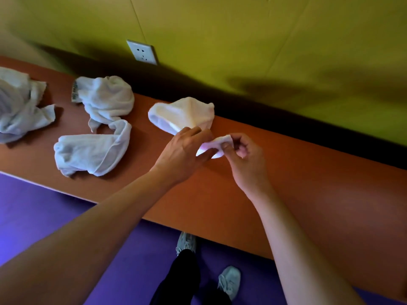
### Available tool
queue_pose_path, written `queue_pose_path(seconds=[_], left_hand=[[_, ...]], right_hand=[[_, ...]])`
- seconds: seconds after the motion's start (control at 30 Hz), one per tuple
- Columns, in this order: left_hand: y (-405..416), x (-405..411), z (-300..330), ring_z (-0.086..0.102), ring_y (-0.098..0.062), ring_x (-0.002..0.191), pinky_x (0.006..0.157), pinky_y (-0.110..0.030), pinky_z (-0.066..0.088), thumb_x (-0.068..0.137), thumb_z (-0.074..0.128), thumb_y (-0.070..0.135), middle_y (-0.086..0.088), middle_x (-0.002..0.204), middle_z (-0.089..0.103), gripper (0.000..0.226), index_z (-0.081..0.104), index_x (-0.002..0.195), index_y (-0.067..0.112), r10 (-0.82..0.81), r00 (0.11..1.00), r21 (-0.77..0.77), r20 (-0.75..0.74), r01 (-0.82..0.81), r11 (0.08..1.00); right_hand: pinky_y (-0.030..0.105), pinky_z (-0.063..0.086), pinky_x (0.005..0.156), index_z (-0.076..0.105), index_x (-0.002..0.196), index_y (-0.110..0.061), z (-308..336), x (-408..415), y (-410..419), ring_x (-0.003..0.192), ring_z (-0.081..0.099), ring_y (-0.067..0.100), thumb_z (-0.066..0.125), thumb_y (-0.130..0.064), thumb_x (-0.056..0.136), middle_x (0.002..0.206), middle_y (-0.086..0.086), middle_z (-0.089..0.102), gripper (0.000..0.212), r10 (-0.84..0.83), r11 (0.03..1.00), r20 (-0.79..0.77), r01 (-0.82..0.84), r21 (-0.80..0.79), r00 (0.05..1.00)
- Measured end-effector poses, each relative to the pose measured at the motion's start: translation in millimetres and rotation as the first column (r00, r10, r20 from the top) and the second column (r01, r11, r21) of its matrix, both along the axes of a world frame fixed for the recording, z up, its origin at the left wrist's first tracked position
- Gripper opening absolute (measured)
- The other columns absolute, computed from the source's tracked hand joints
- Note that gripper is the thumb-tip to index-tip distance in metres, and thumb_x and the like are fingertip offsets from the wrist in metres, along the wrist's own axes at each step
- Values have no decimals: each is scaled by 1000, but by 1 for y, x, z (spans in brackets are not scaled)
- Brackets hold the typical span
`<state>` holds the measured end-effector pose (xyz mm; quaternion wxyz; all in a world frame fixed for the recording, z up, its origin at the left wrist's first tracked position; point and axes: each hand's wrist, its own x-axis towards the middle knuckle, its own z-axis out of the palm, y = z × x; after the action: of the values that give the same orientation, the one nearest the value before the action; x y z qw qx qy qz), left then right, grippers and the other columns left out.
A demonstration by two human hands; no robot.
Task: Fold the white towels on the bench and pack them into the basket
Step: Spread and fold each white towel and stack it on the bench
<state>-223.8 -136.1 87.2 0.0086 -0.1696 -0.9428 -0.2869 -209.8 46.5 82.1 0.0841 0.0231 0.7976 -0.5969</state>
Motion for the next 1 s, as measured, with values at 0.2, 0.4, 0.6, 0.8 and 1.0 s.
queue_pose_path(seconds=[0.2,0.4,0.6,0.8,1.0], left_hand=[[28,40,85,49,-4,64,58,-23,39,91,69,21,14,74,53,11,65,100,14,15,991,236,133,-46,971],[44,66,159,47,-2,61,56,-15,33,97,62,22,7,68,55,5,59,94,20,160,970,357,183,-217,909],[55,81,203,40,-2,58,54,-18,29,101,54,25,6,62,43,21,55,89,8,260,958,376,122,-287,881],[51,95,228,38,-1,61,59,-19,31,102,51,19,8,67,42,15,55,89,11,357,933,436,54,-344,832],[43,113,231,41,-3,65,62,-26,33,104,47,21,2,75,49,14,52,95,13,528,849,401,34,-495,771]], right_hand=[[23,57,88,65,114,-16,89,27,32,102,68,16,77,-18,89,108,-1,72,28,188,975,88,-174,-140,978],[21,43,74,72,98,-19,126,45,71,90,61,18,77,-22,89,101,-1,65,11,398,856,140,-422,299,907],[25,38,63,55,91,-28,160,72,79,68,51,5,55,-23,100,79,-3,59,10,74,997,-37,-74,5,997],[23,44,61,63,96,-29,184,89,114,79,66,8,83,-30,83,83,-16,66,24,338,890,81,-346,299,938],[33,39,61,57,76,-25,143,106,176,73,61,27,76,-38,86,73,-4,61,25,147,686,267,-293,666,952]])
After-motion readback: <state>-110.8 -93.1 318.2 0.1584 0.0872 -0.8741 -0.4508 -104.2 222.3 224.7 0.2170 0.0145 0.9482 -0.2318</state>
